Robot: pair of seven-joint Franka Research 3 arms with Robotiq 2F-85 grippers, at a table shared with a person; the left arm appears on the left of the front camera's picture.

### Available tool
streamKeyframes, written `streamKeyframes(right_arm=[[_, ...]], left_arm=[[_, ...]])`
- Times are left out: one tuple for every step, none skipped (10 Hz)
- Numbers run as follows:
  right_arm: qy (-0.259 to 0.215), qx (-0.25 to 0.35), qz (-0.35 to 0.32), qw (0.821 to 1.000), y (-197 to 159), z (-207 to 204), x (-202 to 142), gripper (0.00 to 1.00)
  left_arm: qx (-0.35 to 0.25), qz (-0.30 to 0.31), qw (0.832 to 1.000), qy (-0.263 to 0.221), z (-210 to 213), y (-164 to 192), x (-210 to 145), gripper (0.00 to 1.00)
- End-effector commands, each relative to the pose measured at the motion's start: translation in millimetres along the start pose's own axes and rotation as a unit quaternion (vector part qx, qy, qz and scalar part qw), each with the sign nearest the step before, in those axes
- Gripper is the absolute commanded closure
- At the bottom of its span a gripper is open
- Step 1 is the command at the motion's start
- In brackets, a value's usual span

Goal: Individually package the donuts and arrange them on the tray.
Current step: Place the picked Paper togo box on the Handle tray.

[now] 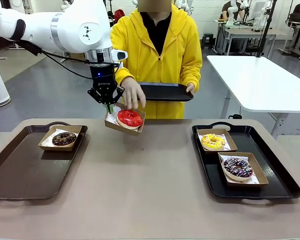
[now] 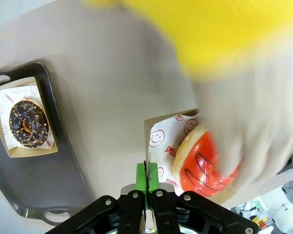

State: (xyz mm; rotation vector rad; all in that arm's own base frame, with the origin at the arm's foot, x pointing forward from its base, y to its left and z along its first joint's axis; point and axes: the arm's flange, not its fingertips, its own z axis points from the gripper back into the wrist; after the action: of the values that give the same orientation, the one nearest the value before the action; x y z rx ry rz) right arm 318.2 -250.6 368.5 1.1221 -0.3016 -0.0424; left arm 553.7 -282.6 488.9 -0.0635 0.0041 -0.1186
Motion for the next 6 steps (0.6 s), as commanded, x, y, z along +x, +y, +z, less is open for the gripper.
streamKeyframes(right_arm=[[-0.003,0.006,0.003,1.000,3.1,-1.1,-2.2,0.00],[-0.003,0.006,0.003,1.000,3.1,-1.1,-2.2,0.00],[-0.003,0.006,0.003,1.000,3.1,-1.1,-2.2,0.00],[-0.003,0.006,0.003,1.000,3.1,-1.1,-2.2,0.00],[-0.003,0.006,0.003,1.000,3.1,-1.1,-2.2,0.00],[-0.003,0.006,0.003,1.000,3.1,-1.1,-2.2,0.00]], left_arm=[[0.000,0.003,1.000,-0.002,2.5,0.7,-1.5,1.00],[0.000,0.003,1.000,-0.002,2.5,0.7,-1.5,1.00],[0.000,0.003,1.000,-0.002,2.5,0.7,-1.5,1.00],[0.000,0.003,1.000,-0.002,2.5,0.7,-1.5,1.00],[0.000,0.003,1.000,-0.002,2.5,0.7,-1.5,1.00],[0.000,0.000,1.000,0.000,0.0,0.0,0.0,0.99]])
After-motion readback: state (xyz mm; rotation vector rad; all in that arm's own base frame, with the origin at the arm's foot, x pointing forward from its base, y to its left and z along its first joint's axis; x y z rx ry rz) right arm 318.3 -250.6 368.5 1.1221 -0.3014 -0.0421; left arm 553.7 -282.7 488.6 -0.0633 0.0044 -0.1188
